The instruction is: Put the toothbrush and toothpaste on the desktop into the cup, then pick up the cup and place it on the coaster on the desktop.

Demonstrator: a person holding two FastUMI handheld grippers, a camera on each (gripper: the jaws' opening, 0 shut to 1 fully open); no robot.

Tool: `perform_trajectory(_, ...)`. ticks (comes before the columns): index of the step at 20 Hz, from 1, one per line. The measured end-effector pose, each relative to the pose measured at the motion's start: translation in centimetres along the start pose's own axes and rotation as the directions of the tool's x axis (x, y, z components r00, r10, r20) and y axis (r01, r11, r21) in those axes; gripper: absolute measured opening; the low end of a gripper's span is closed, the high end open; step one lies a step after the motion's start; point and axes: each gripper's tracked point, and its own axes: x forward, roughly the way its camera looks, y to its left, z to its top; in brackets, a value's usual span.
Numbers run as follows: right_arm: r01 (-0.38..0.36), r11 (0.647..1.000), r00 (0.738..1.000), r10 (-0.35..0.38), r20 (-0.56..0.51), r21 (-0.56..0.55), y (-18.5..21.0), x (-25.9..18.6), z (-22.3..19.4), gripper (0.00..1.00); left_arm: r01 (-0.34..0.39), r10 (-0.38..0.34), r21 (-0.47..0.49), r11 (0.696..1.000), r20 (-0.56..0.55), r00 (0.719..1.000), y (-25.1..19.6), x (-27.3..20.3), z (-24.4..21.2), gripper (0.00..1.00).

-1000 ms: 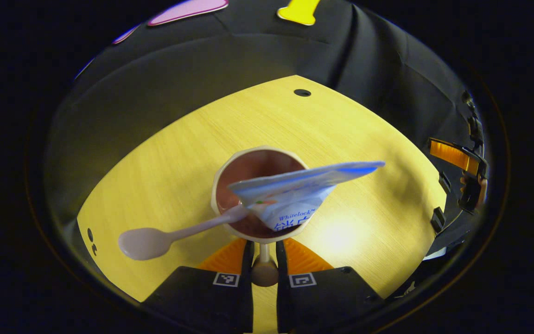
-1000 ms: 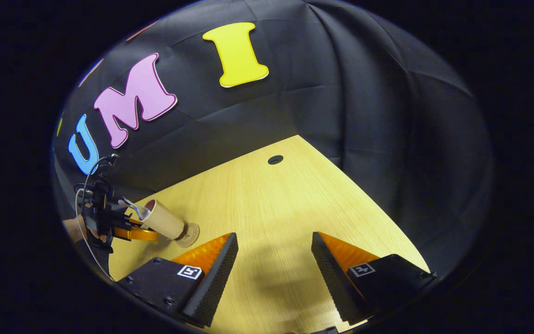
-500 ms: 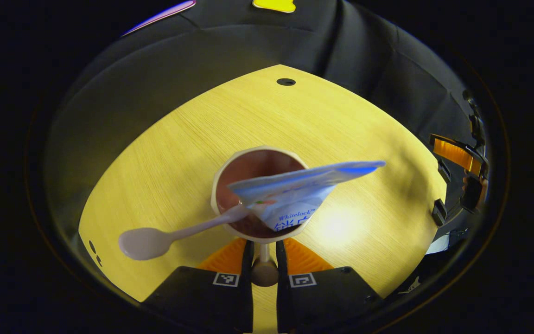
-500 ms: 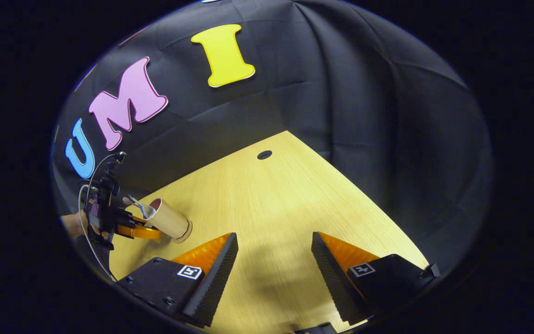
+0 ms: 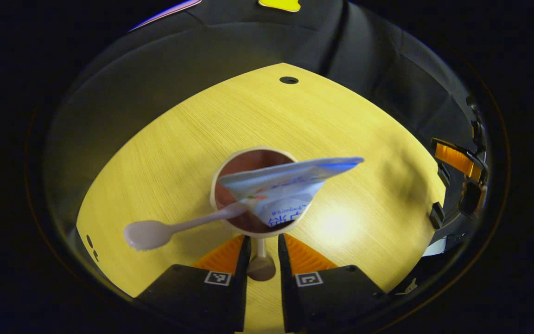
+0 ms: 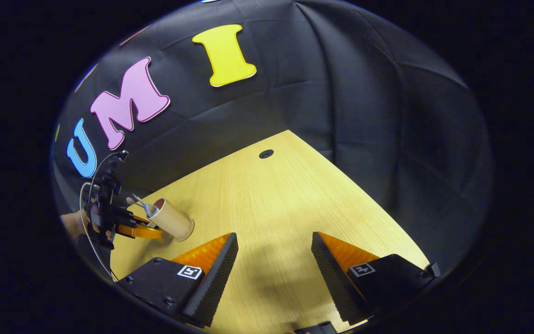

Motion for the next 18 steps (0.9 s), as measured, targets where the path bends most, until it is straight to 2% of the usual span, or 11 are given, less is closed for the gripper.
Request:
perform_trajectory(1,0.001,1.0,1.0,-0.001,-0.001,-0.001,0.1,-0.1,0.0,0.98,0.007,-0.006,-0.021,1.0,0.025,1.0,-0.2,-0.5,0.2,0.42)
perform_trajectory(3,-0.004,1.0,1.0,0.004,0.007,0.0,0.7,-0.5,0.3,0.98,0.025,-0.02,-0.072,0.997,0.073,0.997,-0.7,-1.9,0.1,0.74)
perform_trajectory(5,-0.012,1.0,1.0,0.013,0.017,-0.015,1.3,-1.1,0.5,0.98,0.017,-0.003,-0.114,0.993,0.126,0.992,-0.7,-3.7,-0.3,1.0)
perform_trajectory(9,-0.04,0.996,0.999,0.042,0.026,-0.08,3.4,-2.7,0.6,0.98,-0.072,0.124,-0.201,0.977,0.259,0.958,1.3,-8.7,-0.7,0.98)
perform_trajectory(10,-0.049,0.995,0.998,0.052,0.028,-0.091,4.2,-3.4,0.7,0.98,-0.094,0.162,-0.232,0.968,0.293,0.942,1.8,-10.8,-1.1,0.98)
perform_trajectory(11,-0.061,0.993,0.997,0.064,0.032,-0.101,4.9,-4.1,0.9,0.98,-0.109,0.193,-0.257,0.96,0.329,0.924,2.0,-12.6,-1.3,0.94)
perform_trajectory(12,-0.067,0.991,0.997,0.072,0.036,-0.114,5.6,-4.8,1.0,0.98,-0.125,0.225,-0.28,0.952,0.363,0.904,2.5,-14.3,-1.9,0.99)
perform_trajectory(15,-0.093,0.984,0.992,0.104,0.066,-0.149,8.2,-7.2,1.6,0.98,-0.186,0.346,-0.353,0.917,0.47,0.812,3.4,-20.3,-4.3,0.98)
perform_trajectory(18,-0.122,0.975,0.987,0.139,0.082,-0.186,11.1,-9.6,1.8,0.98,-0.204,0.415,-0.408,0.89,0.536,0.735,2.7,-25.3,-7.6,0.98)
